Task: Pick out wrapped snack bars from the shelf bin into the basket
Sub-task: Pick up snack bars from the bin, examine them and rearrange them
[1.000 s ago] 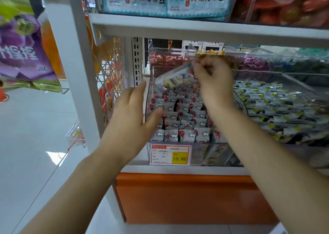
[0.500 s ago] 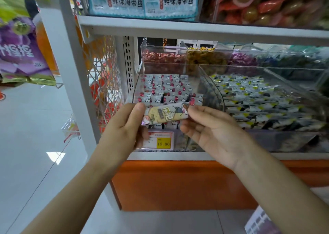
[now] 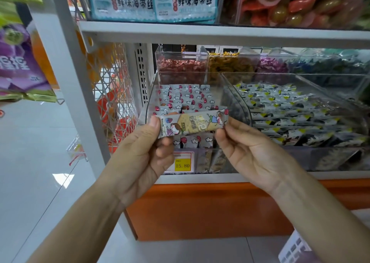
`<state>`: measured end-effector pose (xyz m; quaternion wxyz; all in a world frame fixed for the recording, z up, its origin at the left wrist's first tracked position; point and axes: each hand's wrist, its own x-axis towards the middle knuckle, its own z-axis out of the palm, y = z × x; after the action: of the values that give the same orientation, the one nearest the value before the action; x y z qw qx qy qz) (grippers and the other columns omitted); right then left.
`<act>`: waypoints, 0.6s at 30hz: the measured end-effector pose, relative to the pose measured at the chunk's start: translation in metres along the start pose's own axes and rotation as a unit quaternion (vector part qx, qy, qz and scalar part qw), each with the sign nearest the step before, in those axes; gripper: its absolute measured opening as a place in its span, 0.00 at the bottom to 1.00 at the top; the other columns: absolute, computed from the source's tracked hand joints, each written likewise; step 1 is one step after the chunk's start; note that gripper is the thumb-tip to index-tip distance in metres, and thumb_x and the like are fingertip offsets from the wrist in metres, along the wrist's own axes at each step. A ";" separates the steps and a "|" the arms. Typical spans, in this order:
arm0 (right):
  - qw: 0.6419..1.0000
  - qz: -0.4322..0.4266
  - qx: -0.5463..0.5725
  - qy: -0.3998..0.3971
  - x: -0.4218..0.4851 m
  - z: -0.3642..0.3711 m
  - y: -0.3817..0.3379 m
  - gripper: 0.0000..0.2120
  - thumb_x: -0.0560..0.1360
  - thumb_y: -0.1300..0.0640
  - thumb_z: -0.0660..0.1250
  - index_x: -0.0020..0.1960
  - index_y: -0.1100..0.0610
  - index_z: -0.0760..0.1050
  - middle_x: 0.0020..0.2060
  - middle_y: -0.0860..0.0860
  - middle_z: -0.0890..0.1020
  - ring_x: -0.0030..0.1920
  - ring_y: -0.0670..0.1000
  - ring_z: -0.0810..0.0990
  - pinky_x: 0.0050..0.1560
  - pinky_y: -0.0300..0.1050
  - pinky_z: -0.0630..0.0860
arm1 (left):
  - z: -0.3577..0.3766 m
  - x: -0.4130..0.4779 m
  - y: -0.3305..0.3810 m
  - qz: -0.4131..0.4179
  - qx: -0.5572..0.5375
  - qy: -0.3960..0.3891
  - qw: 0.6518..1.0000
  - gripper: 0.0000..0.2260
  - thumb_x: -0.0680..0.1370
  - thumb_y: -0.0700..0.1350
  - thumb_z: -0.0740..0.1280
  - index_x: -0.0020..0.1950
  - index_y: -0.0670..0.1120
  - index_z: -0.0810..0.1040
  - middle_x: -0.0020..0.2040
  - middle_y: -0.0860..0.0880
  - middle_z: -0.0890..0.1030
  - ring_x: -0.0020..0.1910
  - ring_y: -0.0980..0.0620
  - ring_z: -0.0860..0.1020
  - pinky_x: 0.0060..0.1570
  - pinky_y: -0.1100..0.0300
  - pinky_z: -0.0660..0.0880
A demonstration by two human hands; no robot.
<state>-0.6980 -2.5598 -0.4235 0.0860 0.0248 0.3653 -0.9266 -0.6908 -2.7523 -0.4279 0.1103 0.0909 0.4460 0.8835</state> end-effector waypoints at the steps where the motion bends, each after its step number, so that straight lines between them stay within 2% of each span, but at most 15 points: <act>1: 1.000 -0.006 -0.009 0.002 0.000 -0.001 -0.001 0.13 0.64 0.70 0.65 0.48 0.65 0.78 0.40 0.57 0.83 0.36 0.49 0.83 0.34 0.36 0.79 | -0.001 0.000 0.001 -0.002 0.005 -0.009 1.000 0.06 0.73 0.47 0.61 0.43 0.44 0.68 0.29 0.49 0.71 0.23 0.58 0.68 0.23 0.69 0.67; 3: 0.996 -0.031 -0.079 0.027 0.001 -0.003 -0.001 0.10 0.68 0.71 0.64 0.47 0.63 0.77 0.38 0.57 0.82 0.34 0.48 0.82 0.32 0.37 0.79 | -0.003 0.000 0.004 -0.007 0.049 -0.027 0.998 0.07 0.73 0.44 0.62 0.45 0.41 0.70 0.30 0.48 0.74 0.25 0.58 0.70 0.24 0.68 0.69; 5: 0.983 -0.067 -0.164 0.055 0.000 -0.005 0.000 0.07 0.74 0.70 0.62 0.46 0.62 0.75 0.35 0.56 0.80 0.31 0.48 0.81 0.30 0.38 0.78 | -0.005 -0.002 0.006 0.008 0.161 -0.030 0.986 0.08 0.74 0.44 0.61 0.44 0.39 0.74 0.30 0.48 0.75 0.26 0.57 0.71 0.27 0.68 0.71; 7: 0.974 -0.091 -0.197 0.060 -0.001 -0.005 0.000 0.02 0.76 0.64 0.63 0.45 0.61 0.74 0.35 0.57 0.78 0.30 0.50 0.80 0.29 0.40 0.78 | -0.007 -0.004 0.005 0.050 0.318 -0.005 0.947 0.12 0.77 0.43 0.60 0.37 0.49 0.80 0.28 0.49 0.76 0.26 0.57 0.71 0.29 0.67 0.72; 8: 0.971 -0.101 -0.209 0.056 -0.002 -0.005 0.000 0.05 0.74 0.59 0.65 0.45 0.61 0.74 0.36 0.57 0.78 0.31 0.51 0.81 0.29 0.41 0.78 | -0.007 -0.004 0.005 0.066 0.368 0.012 0.927 0.14 0.78 0.42 0.59 0.38 0.53 0.81 0.27 0.49 0.77 0.25 0.56 0.72 0.30 0.67 0.73; 9: 0.965 -0.110 -0.232 0.053 -0.002 -0.004 0.001 0.09 0.71 0.55 0.67 0.45 0.61 0.74 0.37 0.58 0.78 0.32 0.51 0.81 0.30 0.41 0.78 | -0.009 -0.004 0.004 0.075 0.383 0.024 0.920 0.15 0.79 0.40 0.60 0.43 0.55 0.82 0.27 0.48 0.78 0.26 0.56 0.73 0.31 0.66 0.74; 11: 0.941 -0.137 -0.304 0.052 -0.002 -0.004 0.002 0.11 0.70 0.54 0.68 0.46 0.62 0.74 0.39 0.61 0.79 0.34 0.52 0.82 0.33 0.41 0.79 | -0.010 -0.002 0.005 0.059 0.371 0.034 0.926 0.15 0.78 0.36 0.60 0.59 0.51 0.79 0.32 0.47 0.81 0.28 0.56 0.76 0.34 0.66 0.76; 12: 0.928 -0.151 -0.336 0.050 -0.002 -0.004 0.003 0.09 0.72 0.57 0.67 0.47 0.62 0.74 0.41 0.62 0.80 0.35 0.53 0.82 0.35 0.41 0.79 | -0.010 -0.002 0.006 0.045 0.367 0.027 0.929 0.17 0.78 0.34 0.61 0.62 0.49 0.77 0.36 0.46 0.83 0.31 0.55 0.77 0.34 0.67 0.75; 14: 0.915 -0.162 -0.365 0.046 0.000 -0.004 0.005 0.02 0.76 0.64 0.64 0.48 0.62 0.74 0.43 0.61 0.82 0.38 0.54 0.83 0.37 0.42 0.80 | -0.010 0.000 0.006 0.021 0.348 0.007 0.937 0.19 0.75 0.32 0.63 0.62 0.48 0.78 0.47 0.46 0.84 0.38 0.54 0.78 0.35 0.67 0.75; 16: 0.909 -0.161 -0.383 0.027 0.000 -0.005 0.007 0.07 0.76 0.68 0.62 0.50 0.59 0.75 0.44 0.56 0.84 0.41 0.53 0.84 0.39 0.43 0.81 | -0.011 0.000 0.007 0.021 0.320 0.020 0.947 0.15 0.75 0.41 0.66 0.61 0.48 0.78 0.51 0.45 0.83 0.41 0.53 0.79 0.36 0.66 0.75; 18: 0.908 -0.151 -0.390 0.005 -0.001 -0.004 0.009 0.13 0.76 0.70 0.60 0.51 0.56 0.78 0.47 0.54 0.83 0.44 0.53 0.84 0.41 0.44 0.81 | -0.013 0.000 0.007 0.043 0.345 0.038 0.937 0.18 0.72 0.51 0.64 0.60 0.48 0.79 0.49 0.47 0.84 0.42 0.52 0.80 0.37 0.66 0.76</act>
<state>-0.6957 -2.5630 -0.4323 -0.0536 -0.0619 0.6972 -0.7122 -0.6950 -2.7662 -0.4297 0.0168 0.1086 0.7233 0.6817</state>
